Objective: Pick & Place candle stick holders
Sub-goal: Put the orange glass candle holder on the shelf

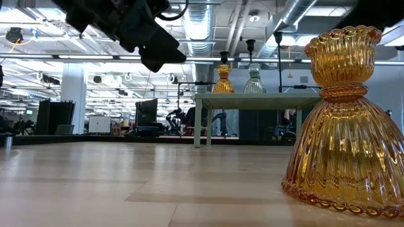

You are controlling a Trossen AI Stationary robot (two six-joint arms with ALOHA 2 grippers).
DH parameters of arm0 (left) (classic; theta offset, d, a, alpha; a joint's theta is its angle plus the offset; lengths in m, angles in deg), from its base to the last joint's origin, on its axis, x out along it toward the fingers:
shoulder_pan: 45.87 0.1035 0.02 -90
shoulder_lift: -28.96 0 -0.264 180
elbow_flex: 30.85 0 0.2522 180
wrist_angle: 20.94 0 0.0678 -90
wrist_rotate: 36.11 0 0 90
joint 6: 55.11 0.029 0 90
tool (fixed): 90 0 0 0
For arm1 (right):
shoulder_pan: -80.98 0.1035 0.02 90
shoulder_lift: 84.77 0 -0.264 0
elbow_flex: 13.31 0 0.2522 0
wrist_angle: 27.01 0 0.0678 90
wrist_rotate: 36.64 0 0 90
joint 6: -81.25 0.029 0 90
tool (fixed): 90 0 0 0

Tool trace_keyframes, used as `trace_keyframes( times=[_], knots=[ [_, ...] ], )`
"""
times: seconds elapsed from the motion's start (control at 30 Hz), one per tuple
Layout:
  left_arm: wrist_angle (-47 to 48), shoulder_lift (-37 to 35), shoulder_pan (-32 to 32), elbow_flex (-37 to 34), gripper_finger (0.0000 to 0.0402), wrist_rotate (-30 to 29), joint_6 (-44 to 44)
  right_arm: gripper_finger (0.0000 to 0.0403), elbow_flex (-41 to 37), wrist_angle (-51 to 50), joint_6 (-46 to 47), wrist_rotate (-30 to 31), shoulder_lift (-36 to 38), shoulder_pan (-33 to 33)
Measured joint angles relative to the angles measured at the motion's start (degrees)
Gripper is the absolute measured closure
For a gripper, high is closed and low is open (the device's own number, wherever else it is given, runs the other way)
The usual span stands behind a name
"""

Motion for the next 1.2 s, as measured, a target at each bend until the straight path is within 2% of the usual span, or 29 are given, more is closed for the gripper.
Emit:
trace_keyframes(
  times=[0.2, 0.27, 0.4, 0.57, 0.7, 0.87, 1.03, 1.2],
  knots=[
    [-13.81, 0.00, -1.55, -7.69, 0.0220, 0.25, 1.18, 0.0403, -1.28, 0.83, 10.66, 2.45, -6.29, 7.82],
    [-16.84, 0.00, -1.93, -9.46, 0.0220, 2.53, 2.94, 0.0403, -1.38, 1.42, 13.02, 2.45, -8.92, 9.42],
    [-18.79, 0.10, -2.84, -11.25, 0.0220, 11.27, 5.37, 0.0403, -1.38, 5.05, 13.90, 2.45, -14.19, 11.44],
    [-21.16, 2.00, -4.98, -11.73, 0.0220, 11.97, 5.33, 0.0403, -1.38, 12.28, 13.42, 1.85, -20.16, 12.83],
    [-21.96, 4.20, -5.68, -11.73, 0.0220, 11.86, 5.41, 0.0403, -1.38, 20.06, 8.05, 0.07, -24.35, 13.37],
    [-22.17, 5.49, -5.64, -11.73, 0.0220, 11.78, 5.44, 0.0403, -1.38, 30.30, -5.86, -11.41, -27.67, 13.21],
    [-23.25, 5.05, -5.80, -11.72, 0.0220, 11.79, 5.32, 0.0403, -1.38, 40.95, -22.54, -17.99, -28.85, 12.84],
    [-23.72, 5.03, -6.68, -11.67, 0.0220, 11.80, 4.92, 0.0403, -1.38, 49.44, -34.05, -23.22, -28.83, 10.45]
  ],
)
